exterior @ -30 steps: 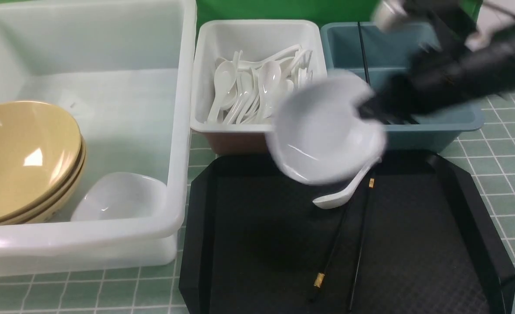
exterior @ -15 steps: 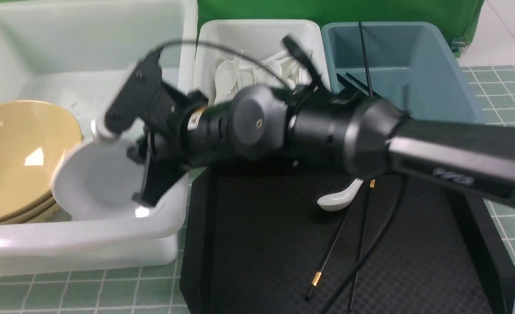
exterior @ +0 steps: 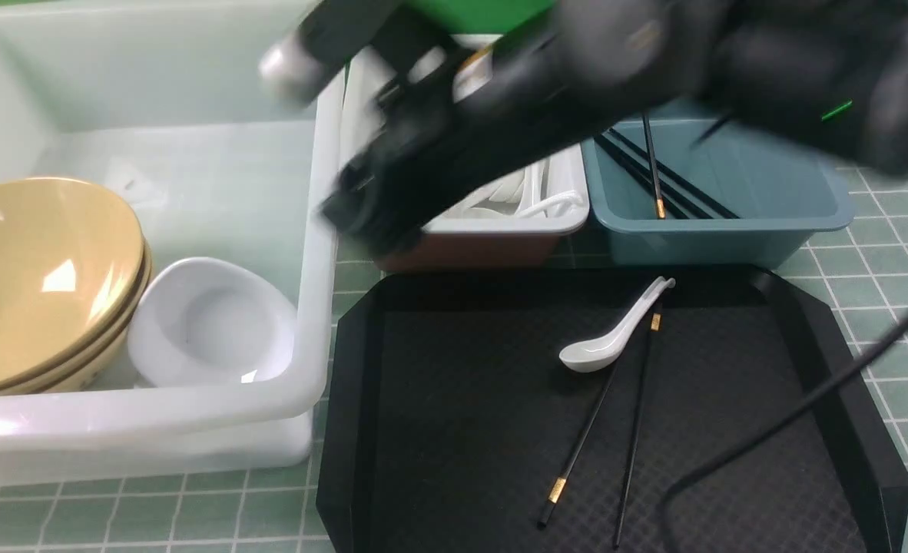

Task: On blue table put chopsticks spoon bowls plates into blue grey white boxes.
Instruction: 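Place the white bowl into the white bin on top of the stacked bowls with the right gripper, then reach down and grasp the white spoon resting in the bowl with the right gripper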

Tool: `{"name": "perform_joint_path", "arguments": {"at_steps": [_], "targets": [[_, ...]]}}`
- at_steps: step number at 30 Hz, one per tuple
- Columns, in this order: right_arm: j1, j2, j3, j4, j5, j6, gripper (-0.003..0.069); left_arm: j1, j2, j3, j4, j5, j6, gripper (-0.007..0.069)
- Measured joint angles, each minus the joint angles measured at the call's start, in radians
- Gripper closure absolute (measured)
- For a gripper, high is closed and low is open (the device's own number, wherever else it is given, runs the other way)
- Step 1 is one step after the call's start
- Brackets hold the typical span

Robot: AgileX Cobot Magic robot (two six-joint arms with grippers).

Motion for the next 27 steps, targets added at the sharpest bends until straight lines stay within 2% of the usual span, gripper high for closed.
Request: {"name": "perform_joint_path", "arguments": {"at_steps": [3, 6, 7, 9, 10, 11, 13, 15, 18, 21, 22, 27], "targets": [[-0.052, -0.034, 0.0, 0.025, 0.071, 0.034, 0.016, 0.0, 0.0, 0.0, -0.001, 0.0, -0.009, 0.0622], [-0.058, -0.037, 0.0, 0.078, 0.106, 0.025, 0.019, 0.0, 0.006, -0.001, -0.009, 0.005, -0.096, 0.0622], [-0.052, -0.031, 0.0, 0.095, 0.131, 0.022, 0.0223, 0.0, 0.045, -0.026, -0.013, 0.037, -0.219, 0.0622], [-0.049, -0.024, 0.0, 0.104, 0.165, 0.022, 0.0277, -0.007, 0.146, -0.085, -0.021, 0.103, -0.359, 0.0622], [-0.049, -0.024, 0.0, 0.104, 0.169, 0.022, 0.0283, -0.008, 0.159, -0.092, -0.023, 0.119, -0.371, 0.0622], [-0.049, -0.022, 0.0, 0.102, 0.207, 0.022, 0.0337, -0.015, 0.259, -0.159, -0.032, 0.17, -0.435, 0.0622], [-0.049, -0.022, 0.0, 0.086, 0.269, 0.022, 0.0419, -0.024, 0.404, -0.237, -0.039, 0.226, -0.469, 0.0622], [-0.049, -0.022, 0.001, 0.066, 0.357, 0.008, 0.0513, -0.03, 0.574, -0.357, -0.06, 0.276, -0.464, 0.0622], [-0.049, -0.033, 0.033, 0.055, 0.436, -0.005, 0.0606, -0.031, 0.792, -0.504, -0.098, 0.303, -0.403, 0.0622], [-0.049, -0.091, 0.167, 0.048, 0.404, -0.021, 0.0621, -0.031, 1.043, -0.691, -0.143, 0.317, -0.335, 0.0622], [-0.049, -0.097, 0.179, 0.046, 0.398, -0.021, 0.0621, -0.031, 1.059, -0.702, -0.145, 0.319, -0.328, 0.0622], [-0.049, -0.312, 0.545, -0.037, 0.185, 0.012, 0.0621, -0.031, 1.421, -0.968, -0.158, 0.402, -0.259, 0.0622]]}}
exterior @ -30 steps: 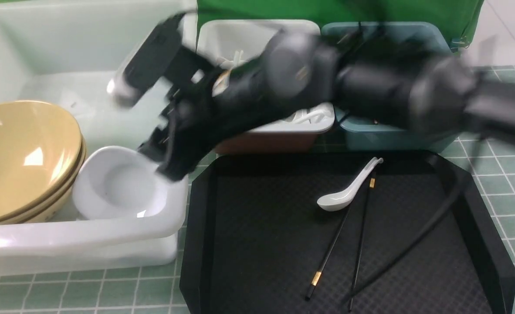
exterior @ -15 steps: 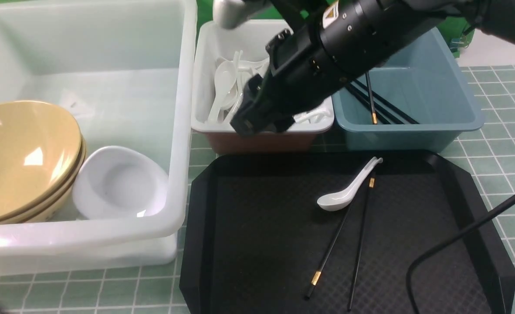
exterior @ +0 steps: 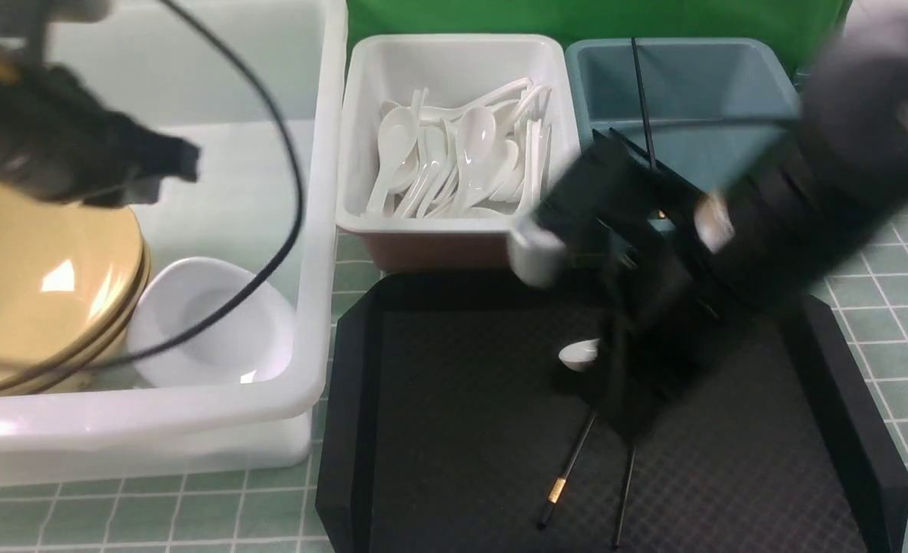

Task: On blue table put chopsticks spoon bowls plates into blue grey white boxes.
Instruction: 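Reach down and grasp the white spoon resting in the bowl with the right gripper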

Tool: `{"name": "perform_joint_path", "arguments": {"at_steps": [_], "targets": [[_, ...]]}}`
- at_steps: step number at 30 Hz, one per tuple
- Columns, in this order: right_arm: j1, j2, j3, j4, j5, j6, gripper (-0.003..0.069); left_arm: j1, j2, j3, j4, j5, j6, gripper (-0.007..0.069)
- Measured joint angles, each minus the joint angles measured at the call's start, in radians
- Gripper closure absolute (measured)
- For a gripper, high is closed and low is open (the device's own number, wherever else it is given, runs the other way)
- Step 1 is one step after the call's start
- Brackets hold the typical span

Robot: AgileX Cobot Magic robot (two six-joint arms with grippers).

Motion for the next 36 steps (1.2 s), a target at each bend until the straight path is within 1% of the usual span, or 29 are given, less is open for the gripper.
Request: {"name": "perform_joint_path", "arguments": {"at_steps": [4, 5, 8, 12, 14, 16, 17, 19, 23, 28, 31, 33, 35, 36], "targets": [[0.0, -0.151, 0.276, -0.02, -0.145, 0.028, 0.0621, 0.0, 0.238, -0.141, 0.018, 0.053, 0.014, 0.0622], [0.0, -0.164, 0.288, -0.022, -0.159, 0.03, 0.0621, 0.0, 0.247, -0.152, 0.02, 0.054, 0.014, 0.0622], [0.0, -0.247, 0.454, -0.03, -0.257, 0.081, 0.0621, 0.0, 0.363, -0.207, 0.063, 0.07, -0.025, 0.0622], [0.0, -0.305, 0.556, -0.031, -0.327, 0.115, 0.0621, 0.0, 0.404, -0.21, 0.124, 0.097, -0.062, 0.0622], [0.0, -0.327, 0.606, -0.031, -0.371, 0.124, 0.0621, 0.003, 0.408, -0.206, 0.203, 0.104, -0.098, 0.0622], [0.0, -0.332, 0.628, -0.031, -0.392, 0.124, 0.0621, 0.015, 0.408, -0.206, 0.25, 0.105, -0.134, 0.0622], [0.0, -0.332, 0.637, -0.031, -0.408, 0.125, 0.0621, 0.033, 0.408, -0.206, 0.254, 0.093, -0.156, 0.0622], [0.0, -0.332, 0.647, -0.031, -0.424, 0.126, 0.062, 0.051, 0.408, -0.206, 0.254, 0.084, -0.17, 0.0622], [0.0, -0.333, 0.665, -0.031, -0.474, 0.126, 0.0617, 0.105, 0.406, -0.206, 0.204, 0.062, -0.161, 0.0622], [0.0, -0.333, 0.665, -0.031, -0.496, 0.126, 0.0616, 0.109, 0.344, -0.205, 0.17, 0.099, -0.138, 0.0622], [0.0, -0.333, 0.665, -0.031, -0.503, 0.128, 0.0615, 0.061, 0.212, -0.203, 0.107, 0.087, -0.096, 0.0622], [0.0, -0.333, 0.665, -0.031, -0.52, 0.135, 0.0613, 0.011, 0.108, -0.203, 0.055, 0.069, -0.062, 0.0622], [0.0, -0.333, 0.665, -0.031, -0.564, 0.179, 0.0611, -0.05, 0.017, -0.194, 0.013, 0.058, -0.027, 0.0622], [0.0, -0.333, 0.665, -0.031, -0.569, 0.184, 0.061, -0.05, 0.006, -0.192, 0.009, 0.058, -0.023, 0.0622]]}}
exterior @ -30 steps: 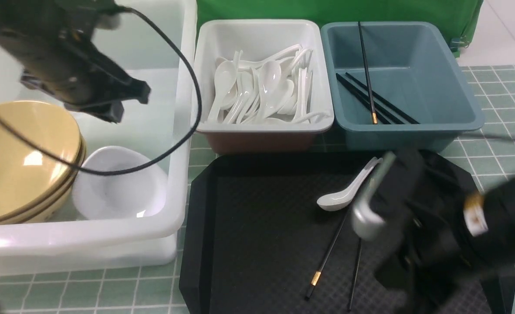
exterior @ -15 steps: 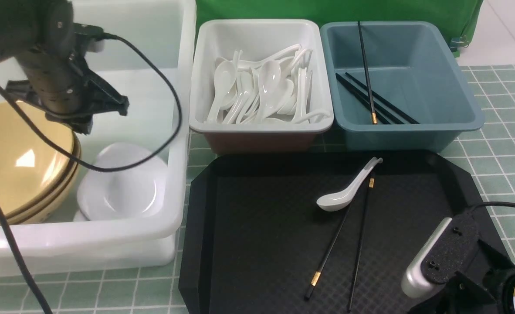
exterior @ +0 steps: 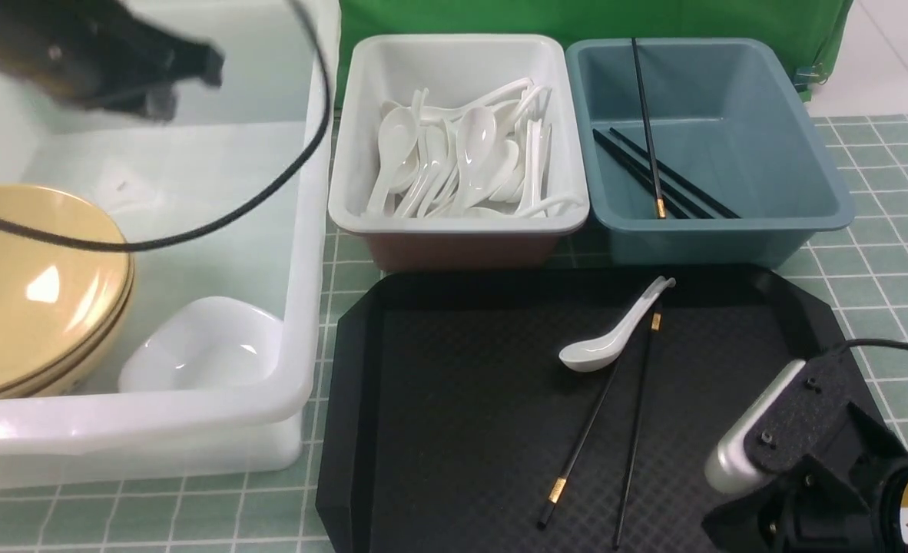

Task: On blue table put chopsticks spoon bowls plates into blue grey white boxes.
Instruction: 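Reach down and grasp the white spoon resting in the bowl with the right gripper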

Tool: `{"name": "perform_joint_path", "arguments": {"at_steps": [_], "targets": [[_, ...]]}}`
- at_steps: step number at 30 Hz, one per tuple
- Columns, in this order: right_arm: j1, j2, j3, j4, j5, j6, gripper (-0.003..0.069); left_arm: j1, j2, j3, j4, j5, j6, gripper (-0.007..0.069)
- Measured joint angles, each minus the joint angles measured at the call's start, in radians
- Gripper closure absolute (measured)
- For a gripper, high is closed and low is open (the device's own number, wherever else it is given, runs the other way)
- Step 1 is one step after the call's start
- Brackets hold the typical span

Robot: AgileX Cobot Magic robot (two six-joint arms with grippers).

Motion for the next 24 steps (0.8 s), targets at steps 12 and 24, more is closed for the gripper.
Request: {"name": "perform_joint_path", "arguments": {"at_steps": [12, 24], "targets": [[0.0, 0.268, -0.265, 0.002, -0.055, -0.013, 0.0341, -0.219, -0.731, 0.599, -0.042, -0.118, 0.092, 0.062], [0.0, 0.611, -0.552, -0.305, 0.008, -0.185, 0.0241, -0.219, -0.97, 1.0, -0.055, -0.098, 0.093, 0.062]]}}
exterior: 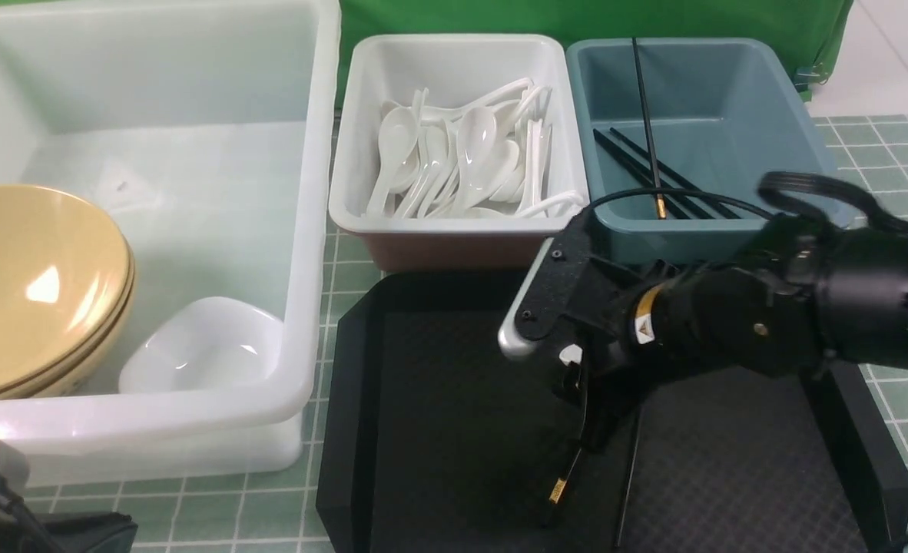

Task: On blue table put chopsticks spoon bowls plates into blue grey white boxes.
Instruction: 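Reach down and grasp the white spoon resting in the bowl with the right gripper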

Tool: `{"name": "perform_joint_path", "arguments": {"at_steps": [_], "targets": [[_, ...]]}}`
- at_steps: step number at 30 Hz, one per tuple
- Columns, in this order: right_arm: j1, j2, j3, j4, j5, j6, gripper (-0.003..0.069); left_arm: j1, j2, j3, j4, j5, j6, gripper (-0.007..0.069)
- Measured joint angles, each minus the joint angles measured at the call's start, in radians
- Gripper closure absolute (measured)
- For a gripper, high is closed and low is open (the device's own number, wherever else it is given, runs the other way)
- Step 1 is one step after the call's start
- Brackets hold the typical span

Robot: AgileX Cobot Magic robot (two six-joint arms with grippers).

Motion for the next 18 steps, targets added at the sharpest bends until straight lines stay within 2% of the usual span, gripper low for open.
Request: {"name": "perform_joint_path", "arguments": {"at_steps": [3, 7, 8, 9, 10, 11, 12, 18], "targets": [[0.0, 0.058, -0.022, -0.059, -0.012, 0.0, 0.0244, 0.0, -0.003, 0.001, -0.002, -0.004, 0.0, 0.062], [0.0, 0.106, -0.031, -0.071, -0.022, 0.02, 0.0308, 0.0, -0.006, 0.002, -0.002, -0.004, 0.0, 0.062], [0.0, 0.113, -0.031, -0.071, -0.023, 0.028, 0.034, 0.0, -0.006, 0.003, -0.002, -0.004, 0.0, 0.062], [0.0, 0.117, -0.035, -0.071, -0.021, 0.057, 0.0431, 0.0, -0.006, 0.009, 0.001, -0.02, 0.0, 0.062], [0.001, 0.113, -0.043, -0.071, -0.014, 0.076, 0.0483, 0.0, -0.006, 0.015, 0.002, -0.034, 0.0, 0.062], [0.002, 0.111, -0.045, -0.071, -0.013, 0.083, 0.0502, 0.0, -0.006, 0.015, 0.002, -0.034, 0.0, 0.062], [0.004, 0.09, -0.072, -0.072, 0.022, 0.12, 0.0559, 0.0, -0.006, 0.027, 0.004, -0.059, 0.0, 0.062], [0.056, -0.024, -0.173, -0.069, 0.18, 0.151, 0.057, 0.0, -0.006, 0.034, 0.012, -0.094, 0.0, 0.062]]}}
